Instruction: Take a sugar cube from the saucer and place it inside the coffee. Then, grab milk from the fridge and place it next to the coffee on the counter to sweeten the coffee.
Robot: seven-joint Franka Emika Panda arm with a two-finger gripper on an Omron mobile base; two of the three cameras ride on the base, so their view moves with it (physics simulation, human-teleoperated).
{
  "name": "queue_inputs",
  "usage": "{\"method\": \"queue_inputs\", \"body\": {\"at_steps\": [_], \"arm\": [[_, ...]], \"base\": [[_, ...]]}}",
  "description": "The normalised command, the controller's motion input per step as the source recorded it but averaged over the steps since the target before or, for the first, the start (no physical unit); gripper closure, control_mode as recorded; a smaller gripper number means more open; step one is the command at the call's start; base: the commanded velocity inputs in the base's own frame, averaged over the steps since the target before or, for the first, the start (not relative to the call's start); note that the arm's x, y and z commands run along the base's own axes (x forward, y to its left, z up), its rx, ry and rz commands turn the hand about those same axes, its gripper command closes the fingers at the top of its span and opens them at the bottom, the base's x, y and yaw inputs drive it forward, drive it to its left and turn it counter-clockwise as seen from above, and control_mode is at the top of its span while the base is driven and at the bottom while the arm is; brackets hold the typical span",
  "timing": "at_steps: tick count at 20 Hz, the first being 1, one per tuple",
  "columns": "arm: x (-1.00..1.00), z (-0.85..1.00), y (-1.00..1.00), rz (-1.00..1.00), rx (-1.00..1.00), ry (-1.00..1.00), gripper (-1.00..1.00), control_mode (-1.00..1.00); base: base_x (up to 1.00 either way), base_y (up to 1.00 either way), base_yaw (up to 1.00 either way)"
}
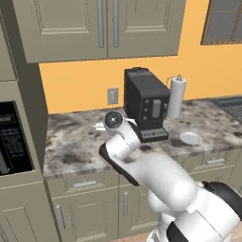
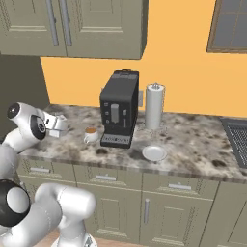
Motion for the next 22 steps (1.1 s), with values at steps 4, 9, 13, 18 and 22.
{"method": "queue_inputs", "body": {"at_steps": [4, 9, 13, 18, 22], "arm": [[0.39, -0.25, 0.28, 0.0, -0.02, 0.0, 1.0, -1.0], [0.44, -0.4, 0.11, 0.0, -0.03, 0.0, 1.0, -1.0], [0.55, -0.32, 0.0, 0.0, -0.05, 0.0, 1.0, -1.0], [0.34, -0.25, 0.0, -0.01, -0.03, 0.0, 1.0, -1.0], [0.19, -0.2, 0.0, -0.03, 0.0, -0.01, 1.0, -1.0]], "base": [[0.0, 0.0, 0.0], [0.0, 0.0, 0.0], [0.0, 0.0, 0.0], [0.0, 0.0, 0.0], [0.0, 0.0, 0.0]]}}
